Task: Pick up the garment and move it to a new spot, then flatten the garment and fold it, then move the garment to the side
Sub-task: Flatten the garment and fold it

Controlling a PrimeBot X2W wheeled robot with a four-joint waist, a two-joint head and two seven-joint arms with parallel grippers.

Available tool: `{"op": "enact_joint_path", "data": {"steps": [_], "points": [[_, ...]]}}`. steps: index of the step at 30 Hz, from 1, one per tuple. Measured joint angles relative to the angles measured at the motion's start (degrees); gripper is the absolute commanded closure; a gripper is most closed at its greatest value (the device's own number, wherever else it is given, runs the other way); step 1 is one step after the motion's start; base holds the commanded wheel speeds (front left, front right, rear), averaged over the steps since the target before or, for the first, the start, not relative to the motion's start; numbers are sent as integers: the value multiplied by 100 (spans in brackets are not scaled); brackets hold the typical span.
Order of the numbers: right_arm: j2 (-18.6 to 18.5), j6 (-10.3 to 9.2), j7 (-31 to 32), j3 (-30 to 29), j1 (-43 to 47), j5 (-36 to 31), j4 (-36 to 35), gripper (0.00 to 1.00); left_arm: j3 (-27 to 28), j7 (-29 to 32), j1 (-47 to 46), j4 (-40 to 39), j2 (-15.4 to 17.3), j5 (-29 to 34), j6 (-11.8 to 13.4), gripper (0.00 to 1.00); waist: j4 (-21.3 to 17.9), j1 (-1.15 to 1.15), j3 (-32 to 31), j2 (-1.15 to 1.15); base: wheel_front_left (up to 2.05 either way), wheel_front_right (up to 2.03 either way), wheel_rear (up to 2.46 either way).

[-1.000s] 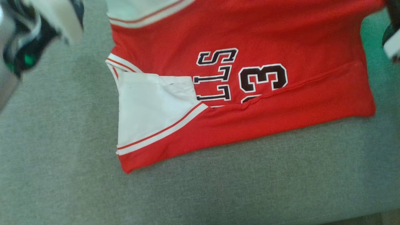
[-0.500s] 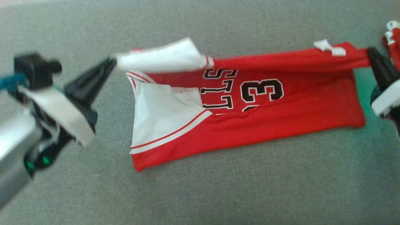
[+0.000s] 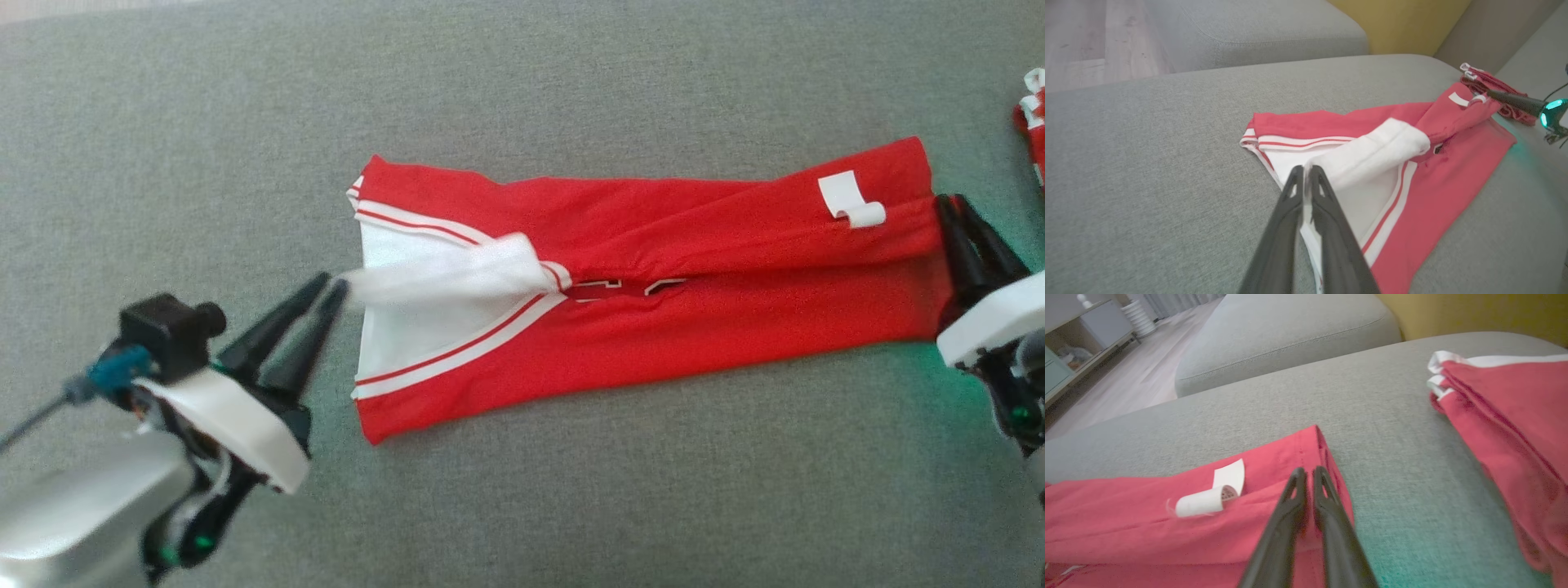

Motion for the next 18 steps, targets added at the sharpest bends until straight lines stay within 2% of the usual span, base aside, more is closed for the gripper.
{"op": "enact_joint_path", "data": {"steps": [3, 6, 8, 11, 14, 18], "points": [[166, 0, -399, -219, 103, -157, 144, 0, 32, -345, 164, 255, -312, 75, 272, 0, 4, 0, -28, 0, 0, 0, 0], [307, 0, -735, -546, 289, -301, 186, 0, 416, -571, 446, 501, -686, 308, 847, 0, 4, 0, -118, 0, 0, 0, 0], [414, 0, -835, -824, 494, -413, 138, 0, 1065, -592, 770, 546, -1069, 589, 1270, 0, 11, 0, -196, 0, 0, 0, 0], [611, 0, -878, -1321, 955, -615, -134, 0, 2125, -605, 1392, 416, -1739, 1470, 1625, 0, 47, 0, -314, 0, 0, 0, 0], [910, 0, -883, -1838, 1441, -876, -547, 0, 2885, -609, 2247, 322, -2301, 2287, 1681, 0, 95, -1, -430, 0, 0, 0, 0], [1165, 0, -883, -2134, 1883, -1104, -645, 0, 3550, -609, 3126, 241, -2909, 3306, 1603, 0, 223, -1, -525, 0, 0, 0, 0]]}}
